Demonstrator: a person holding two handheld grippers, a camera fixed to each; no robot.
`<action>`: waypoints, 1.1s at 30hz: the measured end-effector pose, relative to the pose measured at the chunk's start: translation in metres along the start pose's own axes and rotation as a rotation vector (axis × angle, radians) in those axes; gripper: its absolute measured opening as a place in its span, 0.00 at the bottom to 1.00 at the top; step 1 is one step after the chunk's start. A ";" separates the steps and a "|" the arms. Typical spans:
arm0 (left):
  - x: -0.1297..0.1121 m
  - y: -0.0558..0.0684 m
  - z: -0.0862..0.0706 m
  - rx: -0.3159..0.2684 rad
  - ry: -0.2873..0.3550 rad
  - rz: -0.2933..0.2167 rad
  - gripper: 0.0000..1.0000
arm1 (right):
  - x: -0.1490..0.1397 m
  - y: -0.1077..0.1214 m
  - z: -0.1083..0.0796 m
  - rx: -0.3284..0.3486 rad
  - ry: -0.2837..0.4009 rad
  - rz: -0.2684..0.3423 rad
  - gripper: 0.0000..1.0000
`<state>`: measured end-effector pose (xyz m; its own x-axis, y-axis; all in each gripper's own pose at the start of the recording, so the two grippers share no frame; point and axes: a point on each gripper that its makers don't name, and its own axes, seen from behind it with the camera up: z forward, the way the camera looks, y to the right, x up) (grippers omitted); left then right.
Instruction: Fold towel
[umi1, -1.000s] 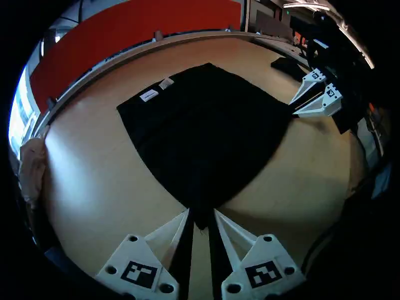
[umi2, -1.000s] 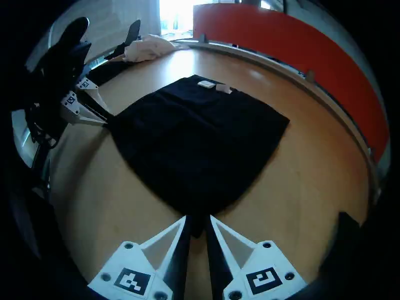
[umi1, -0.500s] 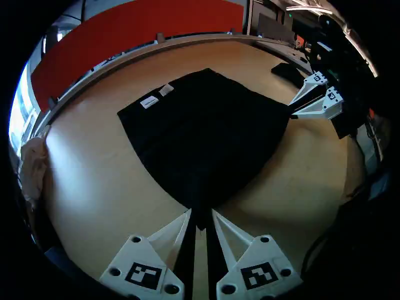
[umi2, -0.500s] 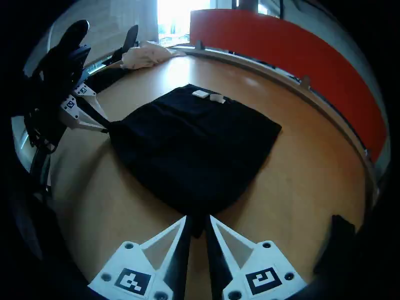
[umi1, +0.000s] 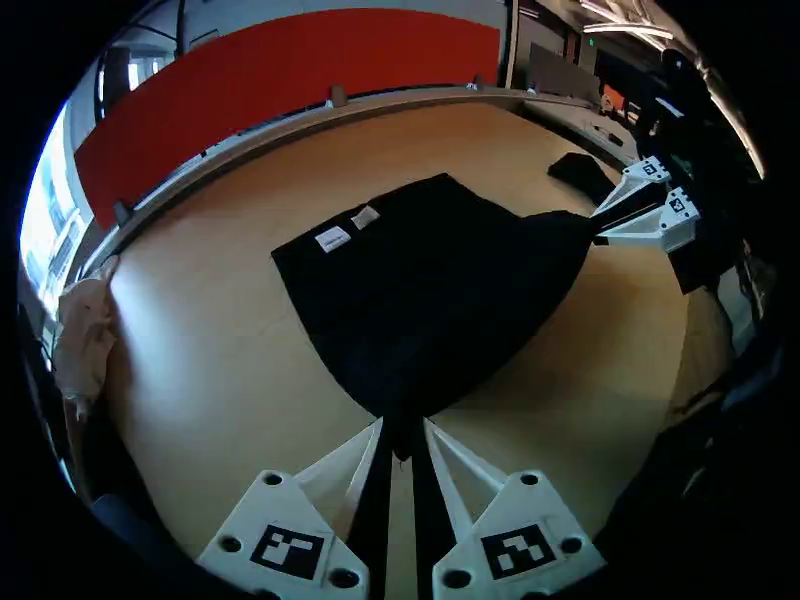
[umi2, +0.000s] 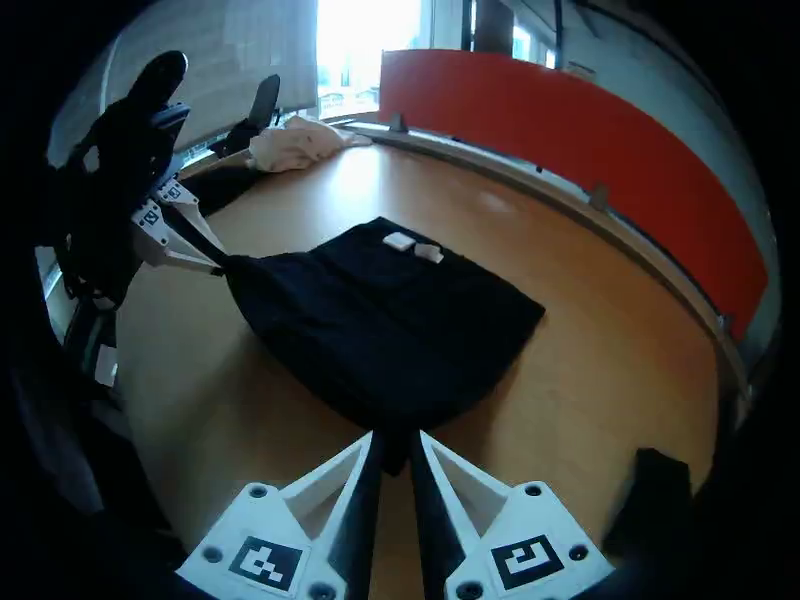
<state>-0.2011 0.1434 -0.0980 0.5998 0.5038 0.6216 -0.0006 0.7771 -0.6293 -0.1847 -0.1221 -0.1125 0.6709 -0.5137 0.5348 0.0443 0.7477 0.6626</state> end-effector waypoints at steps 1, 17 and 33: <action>0.002 0.000 -0.003 0.002 0.002 -0.003 0.12 | 0.003 -0.001 -0.003 0.000 0.006 -0.002 0.19; 0.021 0.008 -0.041 -0.003 0.028 -0.051 0.12 | 0.025 -0.008 -0.041 -0.002 0.051 0.021 0.19; 0.029 0.022 -0.067 -0.033 0.046 -0.087 0.12 | 0.032 -0.011 -0.068 0.001 0.056 0.013 0.19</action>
<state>-0.1305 0.1500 -0.1253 0.6325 0.4168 0.6529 0.0792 0.8037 -0.5897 -0.1134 -0.1181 -0.1391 0.7116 -0.4795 0.5135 0.0344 0.7538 0.6562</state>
